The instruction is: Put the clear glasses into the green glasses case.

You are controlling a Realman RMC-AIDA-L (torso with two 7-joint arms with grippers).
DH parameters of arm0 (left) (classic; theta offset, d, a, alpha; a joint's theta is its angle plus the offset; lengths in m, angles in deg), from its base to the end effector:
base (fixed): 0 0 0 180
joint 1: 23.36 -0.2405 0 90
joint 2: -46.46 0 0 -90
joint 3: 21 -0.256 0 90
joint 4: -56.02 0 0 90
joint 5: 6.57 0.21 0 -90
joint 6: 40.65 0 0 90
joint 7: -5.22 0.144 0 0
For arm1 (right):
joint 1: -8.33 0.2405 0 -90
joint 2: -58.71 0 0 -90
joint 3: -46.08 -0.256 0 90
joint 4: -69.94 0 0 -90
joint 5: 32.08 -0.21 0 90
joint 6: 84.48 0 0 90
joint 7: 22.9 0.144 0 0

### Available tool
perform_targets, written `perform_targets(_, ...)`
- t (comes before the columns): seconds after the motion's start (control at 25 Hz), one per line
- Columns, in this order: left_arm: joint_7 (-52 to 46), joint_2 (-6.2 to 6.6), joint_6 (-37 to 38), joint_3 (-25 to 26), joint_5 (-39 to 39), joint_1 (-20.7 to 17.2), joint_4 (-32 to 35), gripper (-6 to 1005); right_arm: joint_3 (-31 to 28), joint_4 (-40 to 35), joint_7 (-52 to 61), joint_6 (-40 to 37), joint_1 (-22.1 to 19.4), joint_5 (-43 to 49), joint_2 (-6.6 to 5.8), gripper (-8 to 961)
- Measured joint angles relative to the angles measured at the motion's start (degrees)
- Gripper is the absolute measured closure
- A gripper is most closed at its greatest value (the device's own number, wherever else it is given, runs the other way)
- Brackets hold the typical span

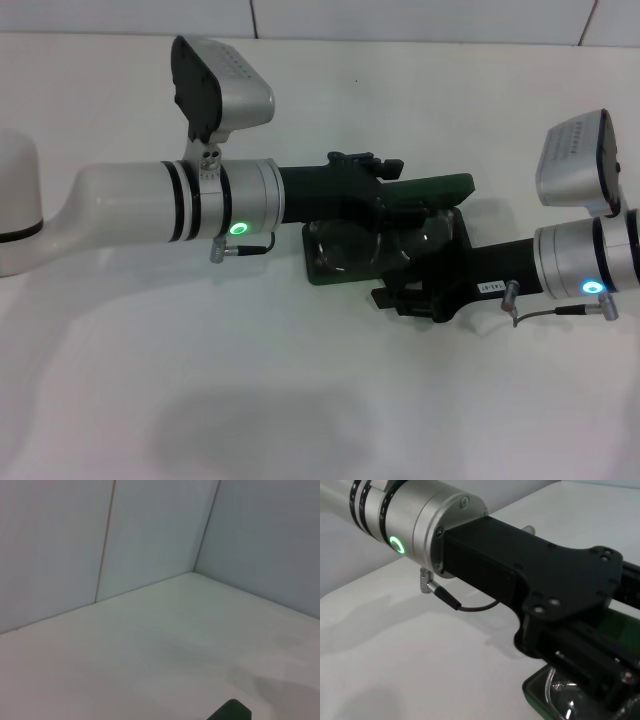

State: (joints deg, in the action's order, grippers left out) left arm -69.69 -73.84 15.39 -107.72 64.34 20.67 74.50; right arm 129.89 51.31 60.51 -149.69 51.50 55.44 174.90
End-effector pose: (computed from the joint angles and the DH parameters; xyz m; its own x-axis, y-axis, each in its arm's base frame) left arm -0.1900 0.3719 -0.1123 0.8111 0.3709 0.4522 0.4815 -0.8623 -0.1565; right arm 0.2234 0.3539 -0.0924 0.8614 -0.4320 -0.2672 -0.4598 -0.8867 -0.0488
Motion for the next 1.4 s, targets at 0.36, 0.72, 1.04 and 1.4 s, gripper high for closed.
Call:
perform_targets(0.36, 0.5, 0.25, 1.9, 0.7, -4.5, -6.6, 10.3, 223, 0.0, 0.0, 0.0, -0.1, -0.1, -0.1, 0.00, 634)
perform_targets(0.72, 0.6, 0.20, -8.8, -1.3, -3.1, -0.7, 4.3, 223, 0.2, 0.0, -0.1, -0.4, -0.1, -0.1, 0.00, 635)
perform_targets(1.04, -1.7, 0.25, -9.5, -6.9, -2.5, -0.1, 4.2, 222, 0.3, -0.1, -0.4, -0.4, -0.3, -0.1, 0.00, 634)
perform_targets(1.4, -1.7, 0.24, -8.0, -9.8, -2.2, -1.4, 4.3, 222, 0.3, -0.1, -0.4, -0.4, -0.5, -0.1, 0.00, 631)
